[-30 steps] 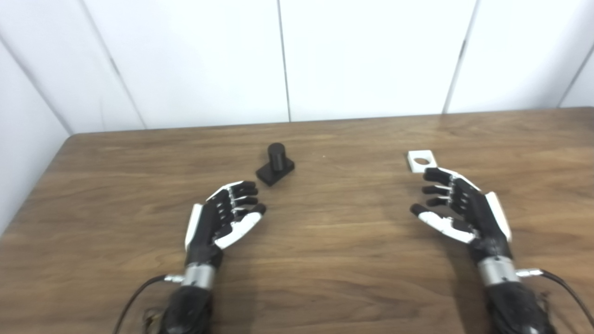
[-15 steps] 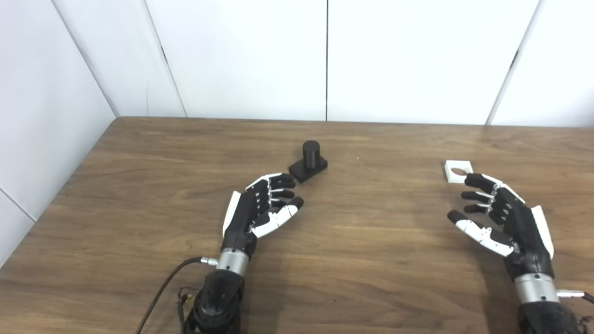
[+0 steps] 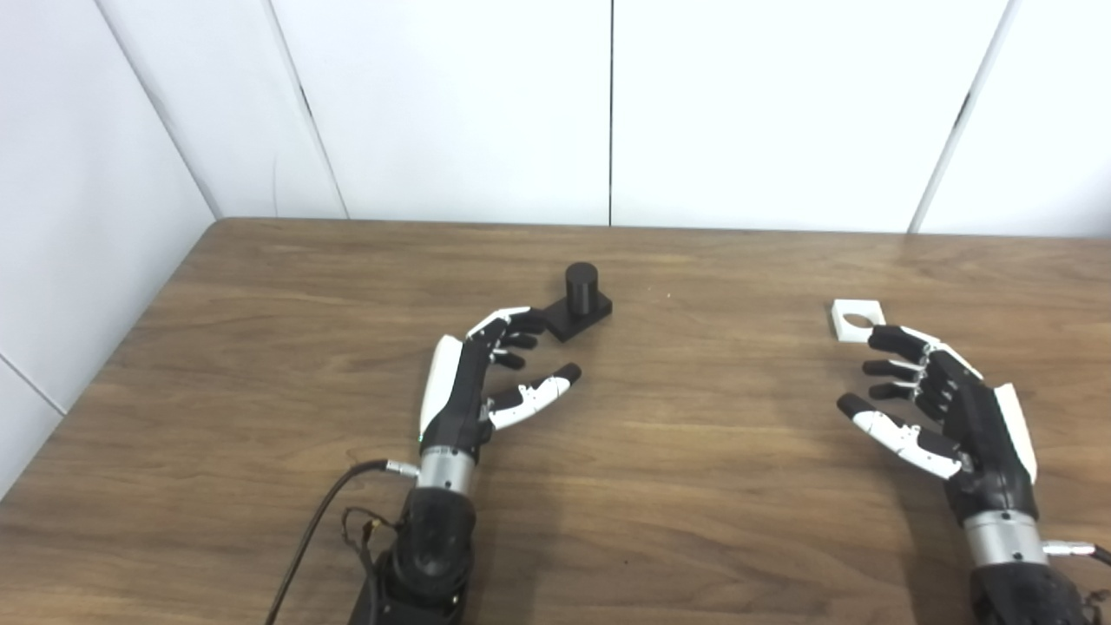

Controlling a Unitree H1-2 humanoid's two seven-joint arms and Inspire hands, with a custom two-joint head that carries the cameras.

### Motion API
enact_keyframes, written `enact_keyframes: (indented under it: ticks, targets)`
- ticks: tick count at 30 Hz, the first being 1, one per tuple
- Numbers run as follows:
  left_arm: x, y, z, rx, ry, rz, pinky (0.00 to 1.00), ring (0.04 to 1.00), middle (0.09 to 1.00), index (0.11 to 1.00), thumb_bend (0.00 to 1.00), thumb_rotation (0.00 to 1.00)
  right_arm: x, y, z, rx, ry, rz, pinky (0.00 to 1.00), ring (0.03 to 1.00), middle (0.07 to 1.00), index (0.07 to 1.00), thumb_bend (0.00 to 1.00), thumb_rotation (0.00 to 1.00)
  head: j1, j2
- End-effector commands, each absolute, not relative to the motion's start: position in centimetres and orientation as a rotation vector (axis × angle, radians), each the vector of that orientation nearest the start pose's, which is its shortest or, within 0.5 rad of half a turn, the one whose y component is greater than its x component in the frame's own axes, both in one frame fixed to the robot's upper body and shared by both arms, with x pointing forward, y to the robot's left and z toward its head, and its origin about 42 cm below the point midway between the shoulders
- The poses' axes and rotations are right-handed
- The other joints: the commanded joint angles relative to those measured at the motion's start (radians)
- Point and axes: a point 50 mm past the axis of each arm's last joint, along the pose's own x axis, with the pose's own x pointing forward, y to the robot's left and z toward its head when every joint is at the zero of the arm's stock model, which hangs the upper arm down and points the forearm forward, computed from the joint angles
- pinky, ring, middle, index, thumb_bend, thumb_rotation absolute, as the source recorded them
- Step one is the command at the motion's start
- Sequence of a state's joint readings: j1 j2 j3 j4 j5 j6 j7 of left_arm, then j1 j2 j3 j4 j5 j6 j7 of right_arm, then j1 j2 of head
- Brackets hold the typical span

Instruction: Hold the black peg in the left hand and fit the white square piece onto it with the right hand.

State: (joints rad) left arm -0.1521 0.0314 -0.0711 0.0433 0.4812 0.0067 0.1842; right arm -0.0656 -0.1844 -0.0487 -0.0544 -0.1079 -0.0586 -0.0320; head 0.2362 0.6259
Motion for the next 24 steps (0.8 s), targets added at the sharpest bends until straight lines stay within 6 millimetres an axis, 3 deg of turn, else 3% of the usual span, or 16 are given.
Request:
enact_keyframes:
  ticks: [1, 9, 14, 19, 24]
  targets:
    - [34.5, 19.2, 15.7, 0.554, -0.255, 0.130, 0.59, 0.705, 0.740, 0.699, 0.69, 0.26, 30.6, -28.3, 14.8, -0.321, -0.222, -0.063, 0.57, 0.684, 0.754, 0.731, 0.62, 0.16, 0.001, 0.001]
    - [35.7, 18.5, 16.1, 0.725, -0.289, 0.158, 0.61, 0.735, 0.765, 0.706, 0.72, 0.32, 30.7, -28.4, 14.8, -0.328, -0.227, -0.054, 0.58, 0.689, 0.754, 0.730, 0.61, 0.13, 0.000, 0.002]
    - [36.9, 18.4, 16.5, 0.803, -0.318, 0.165, 0.65, 0.808, 0.815, 0.719, 0.72, 0.34, 30.8, -28.4, 14.7, -0.332, -0.235, -0.051, 0.56, 0.680, 0.750, 0.724, 0.62, 0.14, -0.007, -0.001]
    - [38.0, 18.6, 16.9, 0.869, -0.320, 0.176, 0.77, 0.915, 0.884, 0.739, 0.74, 0.36, 30.8, -28.3, 14.8, -0.326, -0.229, -0.055, 0.57, 0.677, 0.751, 0.722, 0.63, 0.17, -0.009, -0.002]
    - [39.0, 18.8, 17.3, 0.938, -0.319, 0.200, 0.88, 0.954, 0.922, 0.748, 0.75, 0.40, 30.8, -28.2, 14.8, -0.317, -0.230, -0.057, 0.56, 0.678, 0.751, 0.726, 0.63, 0.16, -0.017, -0.007]
